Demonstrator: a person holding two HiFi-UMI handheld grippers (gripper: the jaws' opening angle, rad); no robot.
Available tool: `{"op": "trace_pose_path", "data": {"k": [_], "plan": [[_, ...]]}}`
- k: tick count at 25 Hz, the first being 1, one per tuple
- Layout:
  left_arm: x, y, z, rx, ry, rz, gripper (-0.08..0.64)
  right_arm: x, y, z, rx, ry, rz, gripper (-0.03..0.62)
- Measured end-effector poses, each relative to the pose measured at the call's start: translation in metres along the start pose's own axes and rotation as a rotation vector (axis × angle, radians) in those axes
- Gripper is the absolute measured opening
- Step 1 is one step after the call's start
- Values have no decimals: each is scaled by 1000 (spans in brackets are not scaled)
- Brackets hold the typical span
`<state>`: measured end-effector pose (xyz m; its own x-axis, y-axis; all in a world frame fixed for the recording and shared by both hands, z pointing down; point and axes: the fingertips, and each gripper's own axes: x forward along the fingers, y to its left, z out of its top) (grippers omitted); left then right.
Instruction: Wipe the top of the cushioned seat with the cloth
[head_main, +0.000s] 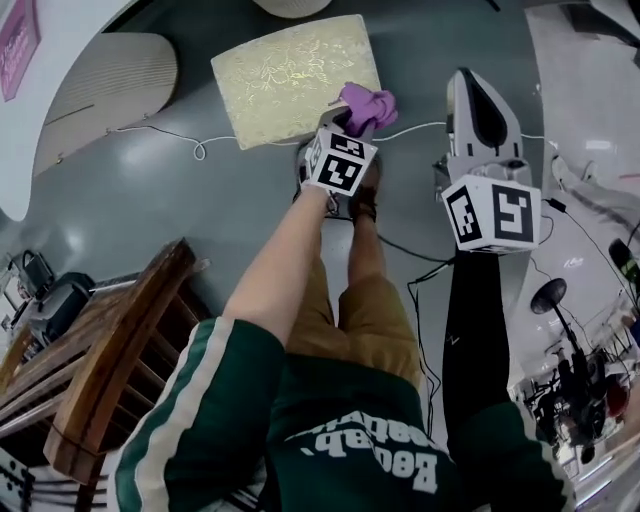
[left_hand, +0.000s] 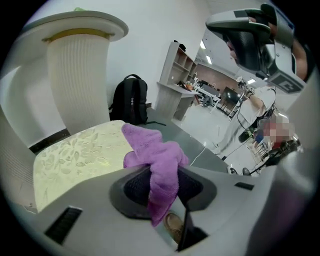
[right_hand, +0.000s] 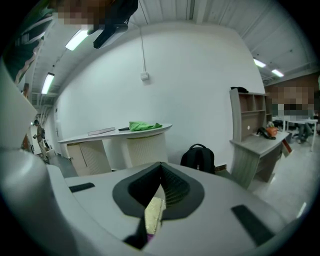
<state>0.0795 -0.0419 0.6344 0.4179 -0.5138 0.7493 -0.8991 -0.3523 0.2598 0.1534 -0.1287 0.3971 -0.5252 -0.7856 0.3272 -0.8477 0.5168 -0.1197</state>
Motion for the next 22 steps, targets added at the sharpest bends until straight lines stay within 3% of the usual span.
{"op": "trace_pose_path", "data": {"k": [6,10,16,22], "plan": [[40,6,-18,-6,119,49,132,-18,-24,-16,10,21,-16,9],[43,6,-16,21,127,51,132,-19,-28,-25,13,36,-8,9],[26,23,-27,-9,121,77,132,-1,-3,-18,-9,38,56,9],[-8,66,-51,-86,120,134,132,25,38,-11,-43,37,143,9]]}}
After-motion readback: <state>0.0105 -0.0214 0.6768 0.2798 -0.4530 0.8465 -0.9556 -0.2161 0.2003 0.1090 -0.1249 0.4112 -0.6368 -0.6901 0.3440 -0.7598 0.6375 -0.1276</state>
